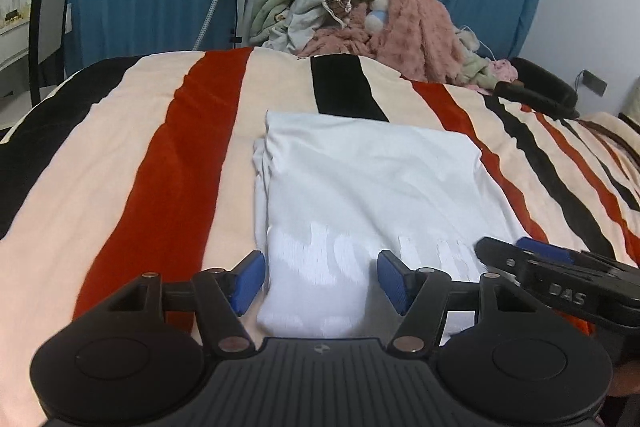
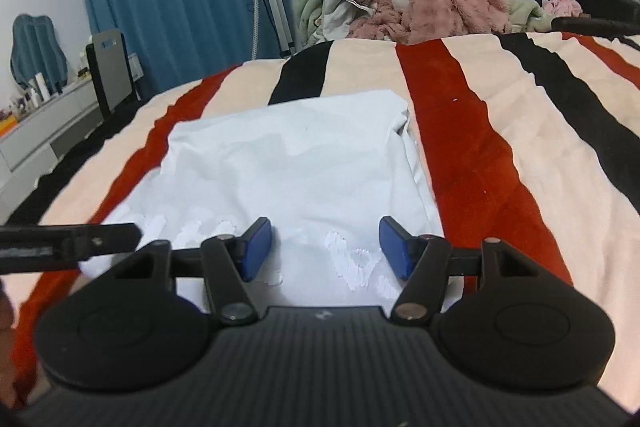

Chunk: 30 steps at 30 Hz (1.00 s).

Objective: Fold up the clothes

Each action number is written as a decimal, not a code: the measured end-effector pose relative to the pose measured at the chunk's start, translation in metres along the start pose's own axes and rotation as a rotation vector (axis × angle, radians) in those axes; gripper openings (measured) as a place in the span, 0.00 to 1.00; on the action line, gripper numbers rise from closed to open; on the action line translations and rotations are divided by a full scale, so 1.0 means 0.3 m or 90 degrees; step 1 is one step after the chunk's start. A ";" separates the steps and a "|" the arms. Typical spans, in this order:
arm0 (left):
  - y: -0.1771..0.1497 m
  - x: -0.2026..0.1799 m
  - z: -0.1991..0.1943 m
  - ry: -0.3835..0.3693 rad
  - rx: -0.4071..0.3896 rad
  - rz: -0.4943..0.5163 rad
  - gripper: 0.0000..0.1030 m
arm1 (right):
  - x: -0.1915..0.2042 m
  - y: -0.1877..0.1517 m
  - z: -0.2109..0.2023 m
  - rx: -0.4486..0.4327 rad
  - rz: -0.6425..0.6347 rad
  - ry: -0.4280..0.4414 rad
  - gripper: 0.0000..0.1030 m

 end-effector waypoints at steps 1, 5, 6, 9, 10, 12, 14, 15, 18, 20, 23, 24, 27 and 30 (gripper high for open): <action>-0.003 0.002 -0.013 -0.004 0.002 -0.010 0.63 | 0.004 -0.004 -0.001 -0.003 -0.007 -0.002 0.60; -0.027 0.022 -0.071 -0.038 0.014 -0.089 0.70 | 0.003 -0.009 -0.003 -0.002 -0.003 -0.008 0.60; -0.035 0.029 -0.080 -0.048 0.019 -0.112 0.71 | 0.001 -0.009 -0.003 0.000 0.002 -0.008 0.60; -0.062 0.054 -0.093 -0.077 0.041 -0.190 0.72 | -0.002 -0.010 -0.004 0.003 0.014 -0.008 0.60; -0.071 0.060 -0.081 -0.086 0.051 -0.217 0.72 | -0.002 -0.011 -0.005 0.003 0.016 -0.007 0.60; -0.084 0.077 -0.048 -0.081 0.058 -0.261 0.72 | -0.004 -0.013 -0.005 0.002 0.020 -0.007 0.60; -0.099 0.096 -0.006 -0.076 0.065 -0.301 0.72 | -0.003 -0.013 -0.005 0.000 0.019 -0.008 0.60; -0.106 0.110 0.016 -0.072 0.065 -0.324 0.72 | -0.003 -0.013 -0.006 0.000 0.019 -0.008 0.60; -0.111 0.164 0.061 -0.047 0.036 -0.390 0.66 | -0.004 -0.013 -0.008 0.000 0.021 -0.009 0.60; -0.102 0.186 0.076 -0.039 0.016 -0.421 0.59 | -0.004 -0.013 -0.010 0.000 0.025 -0.009 0.60; -0.098 0.199 0.090 -0.029 0.001 -0.419 0.43 | -0.001 -0.012 -0.013 -0.002 0.026 -0.011 0.60; -0.100 0.200 0.092 -0.028 0.001 -0.416 0.39 | -0.001 -0.011 -0.015 -0.002 0.029 -0.013 0.60; -0.100 0.195 0.083 -0.027 -0.006 -0.403 0.31 | -0.010 0.013 -0.031 0.006 0.073 -0.018 0.60; -0.089 0.174 0.087 -0.026 -0.010 -0.399 0.29 | -0.021 0.037 -0.051 0.012 0.121 -0.021 0.69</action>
Point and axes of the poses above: each gripper's, at about its wrist camera, not at the fingertips, and z roughly the way its jaws point, x to its left, y to its top, the point moved 5 cm from there along z, roughly the way its jaws point, and after that the axes turned 9 degrees about -x, right-handed, at the moved point
